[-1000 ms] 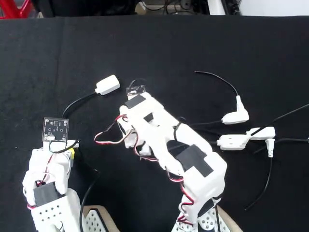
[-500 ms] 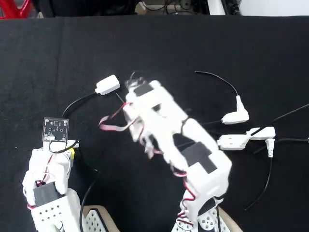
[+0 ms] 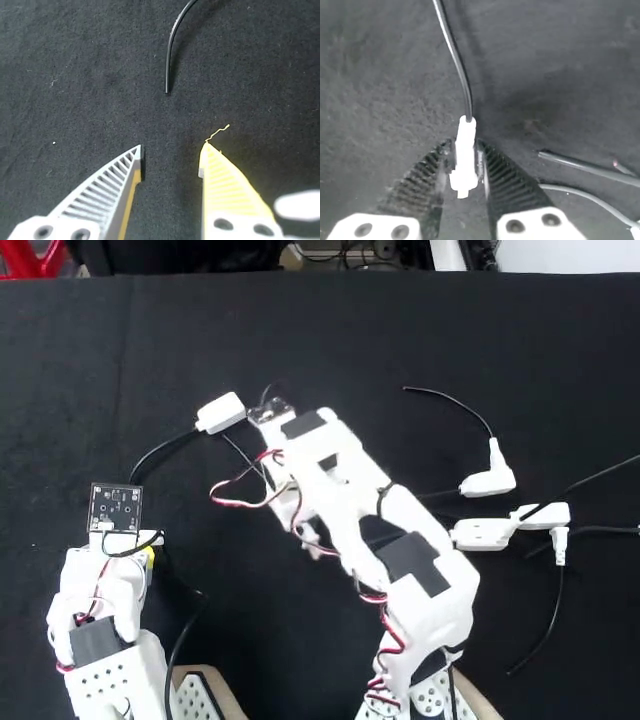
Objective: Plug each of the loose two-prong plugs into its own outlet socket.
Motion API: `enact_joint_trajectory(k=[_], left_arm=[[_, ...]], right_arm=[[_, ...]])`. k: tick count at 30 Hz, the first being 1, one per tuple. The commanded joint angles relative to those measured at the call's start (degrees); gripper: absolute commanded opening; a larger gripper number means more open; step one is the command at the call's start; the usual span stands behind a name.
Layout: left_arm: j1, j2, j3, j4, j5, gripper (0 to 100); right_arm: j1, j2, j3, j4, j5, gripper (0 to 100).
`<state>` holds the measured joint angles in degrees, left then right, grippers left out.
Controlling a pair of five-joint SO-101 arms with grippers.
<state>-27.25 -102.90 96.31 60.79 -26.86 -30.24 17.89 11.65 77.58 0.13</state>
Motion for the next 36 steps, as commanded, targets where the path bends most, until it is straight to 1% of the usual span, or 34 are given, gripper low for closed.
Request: enact_joint_trajectory(k=[1, 8, 13, 16, 21, 27, 32, 36], left_arm=[[0.4, -0.2, 1.1, 0.4, -0.5, 19], [0.5, -0.2, 1.1, 0.4, -0.5, 19], [0.5, -0.2, 1.1, 0.4, -0.5, 19], [0.6, -0.2, 1.1, 0.4, -0.4, 19], [0.7, -0.2, 1.1, 0.4, -0.3, 19], [0.7, -0.2, 1.1, 0.4, -0.3, 19], [0.7, -0.2, 1.1, 0.4, -0.3, 19], [0.7, -0.2, 1.1, 0.4, -0.3, 19]], right_arm=[[-0.9, -0.1, 0.0, 0.2, 1.0, 1.5], [-0.9, 0.0, -0.1, 4.0, 0.9, 1.5], [-0.9, 0.8, -0.1, 4.1, 0.8, 1.5], [-1.0, 4.0, -1.3, 4.3, -1.0, 1.5], [-3.0, 11.3, -9.2, 11.7, -1.5, 1.5], [-2.8, 19.6, -18.0, 18.4, -1.5, 1.5], [-2.8, 21.8, -20.0, 22.4, -1.2, 1.5], [-3.0, 21.7, -19.7, 22.5, -1.1, 1.5]])
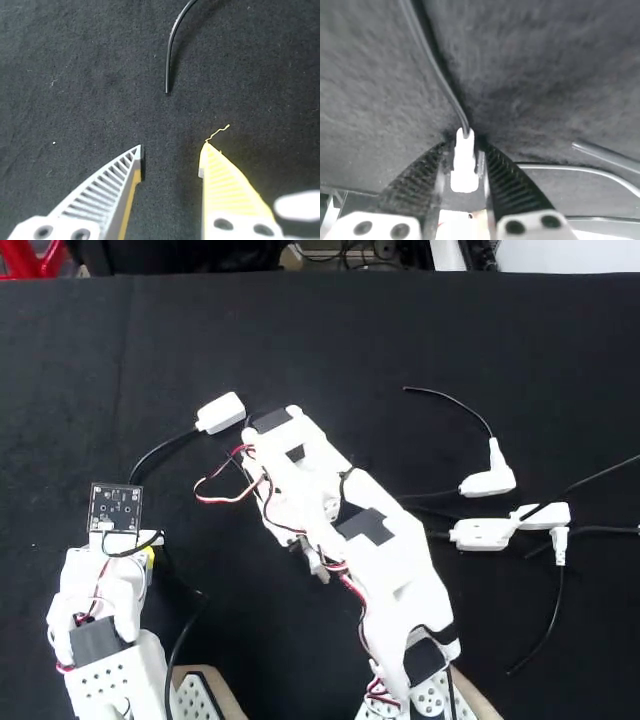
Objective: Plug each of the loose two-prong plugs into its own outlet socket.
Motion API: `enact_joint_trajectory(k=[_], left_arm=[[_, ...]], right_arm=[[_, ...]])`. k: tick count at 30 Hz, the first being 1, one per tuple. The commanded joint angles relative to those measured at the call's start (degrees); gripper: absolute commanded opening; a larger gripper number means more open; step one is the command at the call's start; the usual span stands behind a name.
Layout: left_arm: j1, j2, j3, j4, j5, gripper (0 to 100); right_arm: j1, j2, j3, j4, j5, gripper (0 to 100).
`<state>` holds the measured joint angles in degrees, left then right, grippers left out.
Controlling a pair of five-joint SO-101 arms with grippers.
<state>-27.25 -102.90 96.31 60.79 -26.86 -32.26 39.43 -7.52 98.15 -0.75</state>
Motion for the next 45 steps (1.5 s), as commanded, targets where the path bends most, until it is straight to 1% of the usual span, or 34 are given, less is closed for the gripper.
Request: enact_joint_trajectory(k=[1, 8, 11, 15, 22, 26, 31, 34, 36, 38, 40, 43, 45], left_arm=[[0.7, -0.2, 1.1, 0.4, -0.3, 19], [0.7, -0.2, 1.1, 0.4, -0.4, 19], [0.7, -0.2, 1.1, 0.4, -0.4, 19], [0.7, -0.2, 1.1, 0.4, -0.4, 19], [0.7, -0.2, 1.1, 0.4, -0.4, 19], [0.7, -0.2, 1.1, 0.4, -0.4, 19], [1.2, -0.3, 1.1, 0.2, -0.3, 19], [6.6, -0.3, 1.1, 0.4, -0.3, 19], [11.8, -0.3, 1.1, 0.1, -0.2, 20], [16.7, -0.3, 0.3, 0.0, -0.2, 20], [22.0, -0.3, -1.0, 0.0, -0.2, 20], [30.5, -0.3, -3.5, -0.1, 0.7, 20], [34.6, -0.4, -5.0, -1.6, 6.8, 19]], right_arm=[[-1.0, 0.2, -0.6, 1.9, -0.3, 1.5], [-0.1, -0.1, -1.0, 1.4, -0.4, 1.2], [1.9, -2.9, 0.0, -3.1, -1.1, 1.2], [3.0, -11.8, 8.2, -8.1, -2.2, 1.2], [2.6, -37.7, 28.7, -22.5, -2.2, 1.1], [-0.4, -52.9, 39.5, -34.0, -2.5, 1.1], [-5.1, -68.6, 52.2, -51.3, -2.6, 1.1], [-6.4, -76.6, 58.3, -61.5, -2.6, 1.1], [-6.4, -82.3, 60.8, -64.6, -2.6, 1.1], [-6.6, -88.2, 62.9, -65.6, -2.9, 1.1], [-6.8, -94.4, 65.7, -66.1, -5.8, 1.1], [-6.8, -104.0, 70.2, -67.1, -12.2, 1.1], [-6.8, -111.1, 74.3, -67.8, -15.6, 1.1]])
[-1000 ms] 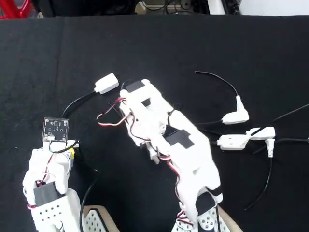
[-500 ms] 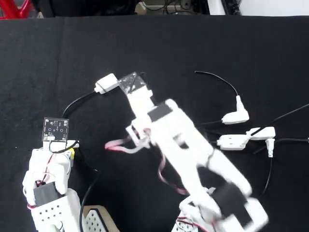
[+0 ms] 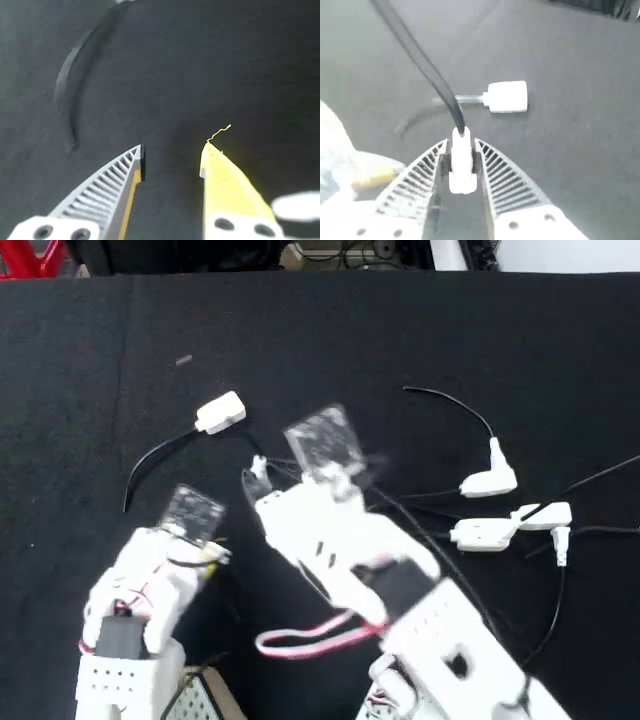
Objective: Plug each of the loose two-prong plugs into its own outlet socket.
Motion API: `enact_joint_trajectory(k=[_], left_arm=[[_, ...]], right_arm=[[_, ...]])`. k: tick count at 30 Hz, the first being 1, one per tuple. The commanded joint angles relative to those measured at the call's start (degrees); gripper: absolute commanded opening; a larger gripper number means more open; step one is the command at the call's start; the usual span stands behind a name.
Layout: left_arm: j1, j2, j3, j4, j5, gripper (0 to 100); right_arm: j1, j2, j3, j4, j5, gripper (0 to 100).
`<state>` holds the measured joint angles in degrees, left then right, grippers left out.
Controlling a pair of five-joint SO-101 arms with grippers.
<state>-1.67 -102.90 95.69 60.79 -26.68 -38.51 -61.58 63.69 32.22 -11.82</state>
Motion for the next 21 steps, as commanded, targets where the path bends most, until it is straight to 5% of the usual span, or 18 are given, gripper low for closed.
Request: enact_joint_trajectory(k=[1, 9, 21], left_arm=[[10.2, -0.4, -4.9, -3.1, 10.3, 20], [12.8, -0.4, -7.0, -14.8, 24.2, 20], [10.3, -0.4, -11.8, -15.5, 31.2, 20]], right_arm=[[-0.7, -13.5, 5.2, -1.8, -5.9, 1.1], [-6.6, -28.6, 17.3, -1.2, -6.9, 1.1], [-6.7, -21.5, 10.2, 9.1, -6.7, 1.1]])
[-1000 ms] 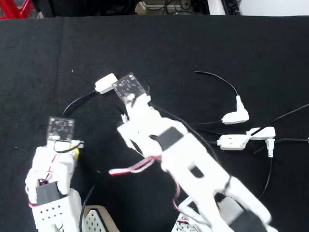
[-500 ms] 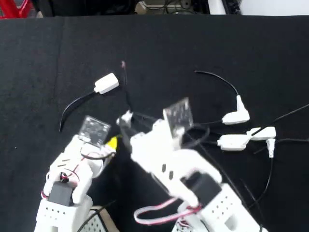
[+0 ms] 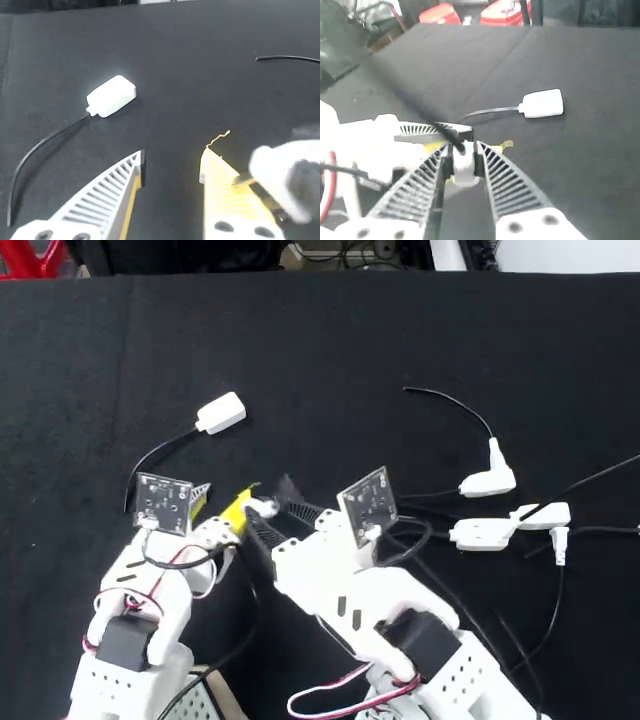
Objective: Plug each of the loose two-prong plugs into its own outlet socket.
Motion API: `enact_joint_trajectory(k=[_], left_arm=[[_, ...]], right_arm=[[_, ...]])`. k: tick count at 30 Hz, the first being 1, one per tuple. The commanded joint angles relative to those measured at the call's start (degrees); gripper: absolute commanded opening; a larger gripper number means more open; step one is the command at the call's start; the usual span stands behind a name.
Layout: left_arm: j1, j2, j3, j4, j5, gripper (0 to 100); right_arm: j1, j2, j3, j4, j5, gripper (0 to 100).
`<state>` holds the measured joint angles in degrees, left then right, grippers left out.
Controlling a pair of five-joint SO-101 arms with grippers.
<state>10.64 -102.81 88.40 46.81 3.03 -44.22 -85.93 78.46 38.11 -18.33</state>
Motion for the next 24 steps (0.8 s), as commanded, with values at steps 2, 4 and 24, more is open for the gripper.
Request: enact_joint_trajectory(k=[2, 4, 24], left_arm=[[-2.2, -0.4, -4.5, -1.5, 1.8, 20], [-1.8, -0.4, -4.5, -1.4, 1.7, 20], [-21.8, 0.3, -9.5, 1.1, 4.7, 24]], right_arm=[[-1.0, 5.2, -5.7, 3.4, -0.2, 1.1], [-1.0, 8.0, -6.3, 3.0, -0.1, 1.1], [23.0, 53.5, -51.2, 37.9, 13.5, 1.2]])
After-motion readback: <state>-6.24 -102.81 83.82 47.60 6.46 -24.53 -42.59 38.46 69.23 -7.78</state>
